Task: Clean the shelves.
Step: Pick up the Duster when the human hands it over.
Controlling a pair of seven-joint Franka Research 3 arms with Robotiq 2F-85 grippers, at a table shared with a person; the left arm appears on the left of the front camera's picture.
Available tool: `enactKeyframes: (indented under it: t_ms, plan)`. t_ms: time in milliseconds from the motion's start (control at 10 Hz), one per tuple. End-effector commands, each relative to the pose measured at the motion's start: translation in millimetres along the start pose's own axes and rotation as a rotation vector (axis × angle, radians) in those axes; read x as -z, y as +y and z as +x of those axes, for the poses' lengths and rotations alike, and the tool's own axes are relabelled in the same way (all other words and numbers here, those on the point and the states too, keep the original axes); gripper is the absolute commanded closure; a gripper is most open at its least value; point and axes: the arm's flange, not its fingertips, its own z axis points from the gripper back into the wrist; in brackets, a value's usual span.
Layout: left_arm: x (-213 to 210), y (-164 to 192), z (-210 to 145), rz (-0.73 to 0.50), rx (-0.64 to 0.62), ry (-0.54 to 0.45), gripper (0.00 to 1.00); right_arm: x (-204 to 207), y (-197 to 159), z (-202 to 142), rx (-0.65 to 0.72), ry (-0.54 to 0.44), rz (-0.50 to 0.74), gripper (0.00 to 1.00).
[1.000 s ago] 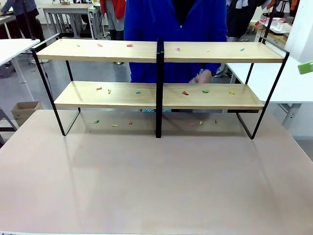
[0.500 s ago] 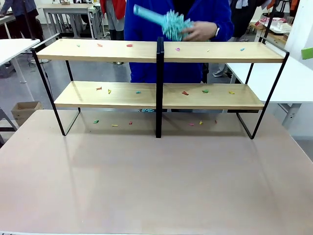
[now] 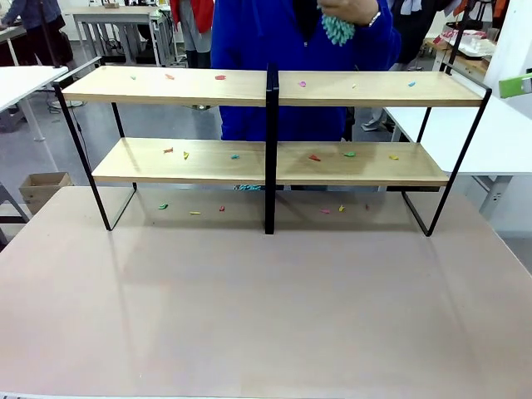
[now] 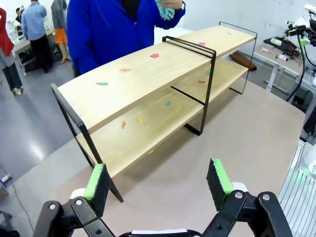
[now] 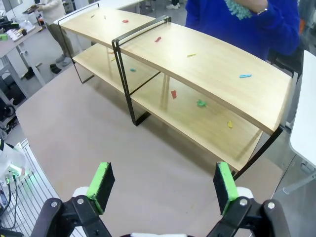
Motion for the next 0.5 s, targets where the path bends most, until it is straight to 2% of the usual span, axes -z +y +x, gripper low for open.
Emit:
enactKeyframes:
  t_ms: [0,400]
  plan:
    - [0.4,-0.8,-0.1,-0.011,0.007,-0.003,0.00,0.9,0.8,-1.0,-0.002,0.010,0.005,0.00]
    - [0.4,-0.8,-0.1,-0.011,0.007,-0.003,0.00,0.9,0.8,-1.0,-0.002,0.010,0.005,0.00]
